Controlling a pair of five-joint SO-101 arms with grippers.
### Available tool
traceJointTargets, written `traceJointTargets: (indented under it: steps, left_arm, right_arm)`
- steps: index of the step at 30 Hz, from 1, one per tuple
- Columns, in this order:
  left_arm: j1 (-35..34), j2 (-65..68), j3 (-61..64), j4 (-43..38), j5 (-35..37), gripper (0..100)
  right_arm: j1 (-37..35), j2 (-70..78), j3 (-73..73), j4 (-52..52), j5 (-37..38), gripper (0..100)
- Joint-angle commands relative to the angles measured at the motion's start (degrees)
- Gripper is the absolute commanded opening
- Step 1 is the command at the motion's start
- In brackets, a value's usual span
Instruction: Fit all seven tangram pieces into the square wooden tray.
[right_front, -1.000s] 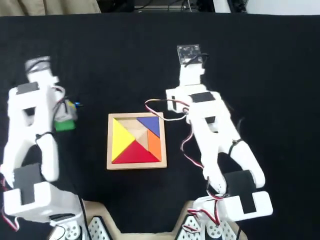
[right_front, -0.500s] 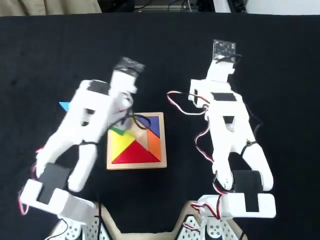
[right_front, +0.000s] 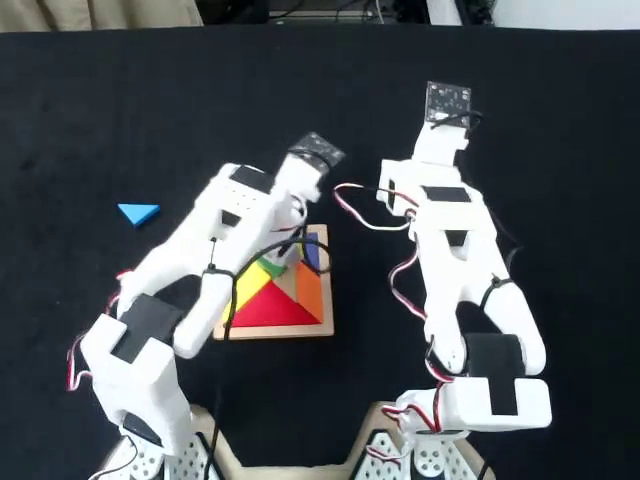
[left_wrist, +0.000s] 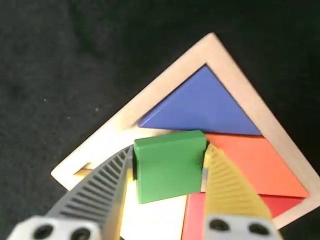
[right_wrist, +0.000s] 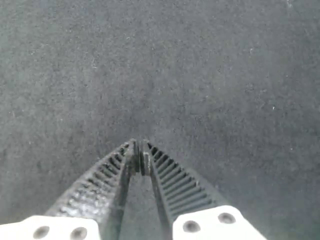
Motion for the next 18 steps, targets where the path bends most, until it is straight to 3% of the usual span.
traceJointTargets:
  steps: [1,3,9,18]
  left_arm:
    - [1.2,-0.1,-3.5,-0.6,-0.9,7]
    - [0.8,-0.1,-3.3,-0.6,-0.9,7]
    - [0.7,-0.1,-4.6,3.2,-0.6,21]
    - [-3.0,-0.1,-8.4,3.3,-5.1,22]
  right_arm:
    - [0.9,-0.3,-2.2,-1.4,-0.4,1.2]
    - [0.8,-0.3,-2.2,-1.4,-0.4,1.2]
    - [0.7,-0.4,-2.2,-1.3,-0.4,1.2]
    - [0.6,-0.3,-2.2,-1.2,1.8,1.2]
